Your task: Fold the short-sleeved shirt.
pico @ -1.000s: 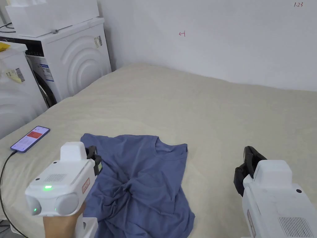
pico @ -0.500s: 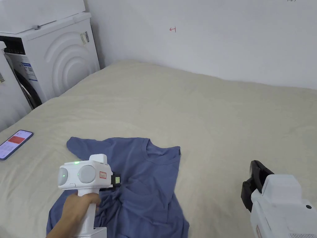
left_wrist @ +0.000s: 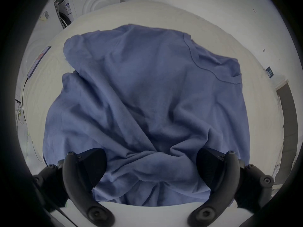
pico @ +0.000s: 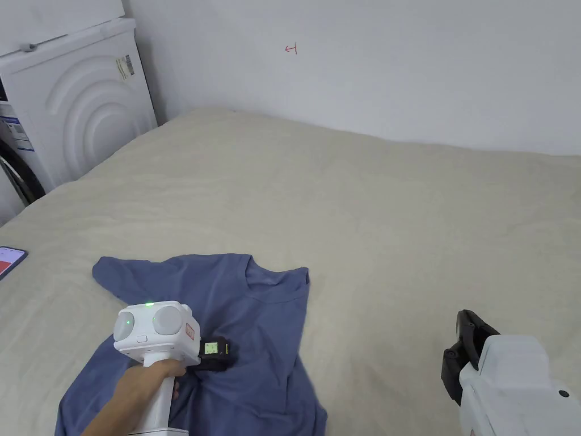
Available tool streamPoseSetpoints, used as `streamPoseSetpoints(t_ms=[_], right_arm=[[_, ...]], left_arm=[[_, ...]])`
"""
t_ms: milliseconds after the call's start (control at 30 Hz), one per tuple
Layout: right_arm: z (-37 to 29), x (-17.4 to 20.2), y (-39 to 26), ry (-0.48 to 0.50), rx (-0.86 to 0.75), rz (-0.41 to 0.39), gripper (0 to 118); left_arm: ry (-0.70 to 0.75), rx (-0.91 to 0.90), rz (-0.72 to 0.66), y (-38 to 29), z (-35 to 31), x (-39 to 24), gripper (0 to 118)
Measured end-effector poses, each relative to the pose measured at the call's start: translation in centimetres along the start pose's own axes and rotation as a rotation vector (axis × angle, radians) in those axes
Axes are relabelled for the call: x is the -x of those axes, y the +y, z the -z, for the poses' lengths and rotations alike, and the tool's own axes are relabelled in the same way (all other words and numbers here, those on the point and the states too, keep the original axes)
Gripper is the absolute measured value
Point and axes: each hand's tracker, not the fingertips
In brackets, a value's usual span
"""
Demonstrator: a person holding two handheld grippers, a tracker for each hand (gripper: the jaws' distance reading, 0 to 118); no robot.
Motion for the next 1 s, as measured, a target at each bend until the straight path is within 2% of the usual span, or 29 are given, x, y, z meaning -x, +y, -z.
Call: streamPoseSetpoints(t_ms=[33,133,200,233,267,300,433,633,1000], right_arm=[[0.0,-0.1,0.0,-0.001,0.003,-0.001,0],[-0.2,-0.7,-0.2,-0.007,0.009,-0.002,0],[-0.3,-1.0,-0.2,-0.014,0.011,0.006,0],[-0.4,-1.2,-0.3,-0.016,0.011,0.011,0],[-0.5,-1.3,-0.2,-0.019,0.011,0.016,0],[-0.6,-1.5,-0.2,-0.021,0.011,0.019,0],[-1.4,-2.3,0.0,-0.027,0.006,0.024,0],[-3.2,-4.7,0.7,-0.063,-0.027,0.031,0],[-7.1,-10.2,1.6,-0.184,-0.071,0.049,0]], left_arm=[[0.0,-0.001,0.003,-0.1,-0.1,-0.2,110],[0.036,-0.007,0.035,-0.1,-0.5,-0.6,88],[0.016,-0.013,0.058,0.1,-1.1,-0.8,65],[-0.003,-0.012,0.072,0.0,-1.4,-1.0,50],[-0.013,-0.017,0.078,-0.1,-1.7,-1.0,29],[-0.032,-0.025,0.075,-0.1,-2.0,-1.0,16],[-0.03,-0.074,0.09,-0.7,-3.5,-1.5,12],[-0.107,-0.215,0.143,0.8,-9.6,-3.3,11],[-0.267,-0.387,0.451,0.9,-19.5,-16.8,11]])
